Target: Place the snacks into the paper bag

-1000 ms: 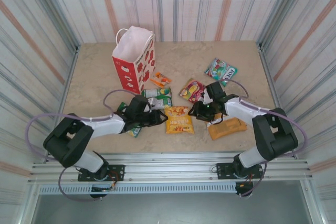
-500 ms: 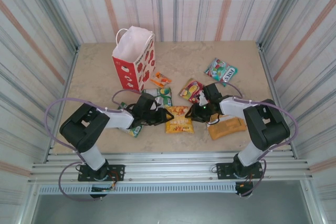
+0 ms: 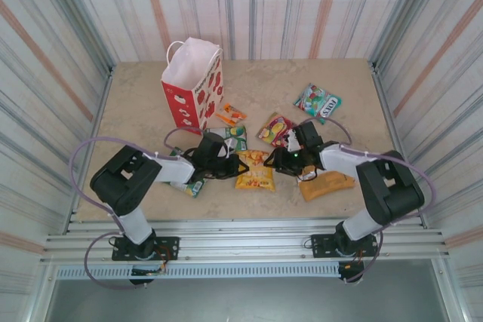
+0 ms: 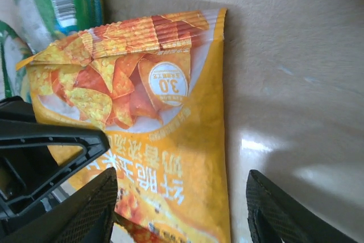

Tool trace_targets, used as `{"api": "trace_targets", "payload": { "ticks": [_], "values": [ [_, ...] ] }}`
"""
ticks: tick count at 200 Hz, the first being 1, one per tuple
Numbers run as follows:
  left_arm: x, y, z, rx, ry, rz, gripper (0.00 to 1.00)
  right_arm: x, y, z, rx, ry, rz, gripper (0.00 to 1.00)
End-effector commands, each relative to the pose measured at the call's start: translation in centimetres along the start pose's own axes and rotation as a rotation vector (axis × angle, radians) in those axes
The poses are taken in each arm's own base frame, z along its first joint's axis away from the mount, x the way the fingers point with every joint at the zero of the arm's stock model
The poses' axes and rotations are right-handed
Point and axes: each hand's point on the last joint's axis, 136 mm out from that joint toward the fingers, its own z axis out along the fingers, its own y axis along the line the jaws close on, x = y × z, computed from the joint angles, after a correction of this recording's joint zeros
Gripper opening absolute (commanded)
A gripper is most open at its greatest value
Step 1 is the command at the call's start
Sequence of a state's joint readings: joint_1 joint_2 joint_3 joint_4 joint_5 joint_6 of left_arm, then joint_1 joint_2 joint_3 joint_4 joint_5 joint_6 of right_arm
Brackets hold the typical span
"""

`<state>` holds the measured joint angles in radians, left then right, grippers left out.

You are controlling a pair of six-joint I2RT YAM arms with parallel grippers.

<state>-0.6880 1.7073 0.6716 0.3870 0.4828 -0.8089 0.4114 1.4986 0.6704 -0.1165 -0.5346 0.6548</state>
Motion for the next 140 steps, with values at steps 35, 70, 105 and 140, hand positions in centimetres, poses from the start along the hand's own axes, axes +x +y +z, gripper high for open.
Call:
{"api": "trace_targets", "payload": {
  "ticks": [35, 70, 105, 140],
  "values": [
    [-2.8, -8.0, -5.6, 0.155, -0.155, 0.372, 0.09, -3.3, 4.2, -8.3, -0.059, -0.326, -0.265, 0.67],
    [-4.9, -11.3, -10.2, 0.101, -0.255, 0.547, 0.08, -4.0, 6.1, -12.8, -0.125, -0.493, -0.332, 0.71],
    [-8.8, -15.0, -16.2, -0.088, -0.348, 0.764, 0.08, -4.2, 8.0, -14.7, -0.171, -0.537, -0.365, 0.71],
    [-14.1, -18.3, -22.0, -0.304, -0.466, 0.930, 0.08, -4.4, 10.4, -14.7, -0.163, -0.520, -0.408, 0.70]
  ]
}}
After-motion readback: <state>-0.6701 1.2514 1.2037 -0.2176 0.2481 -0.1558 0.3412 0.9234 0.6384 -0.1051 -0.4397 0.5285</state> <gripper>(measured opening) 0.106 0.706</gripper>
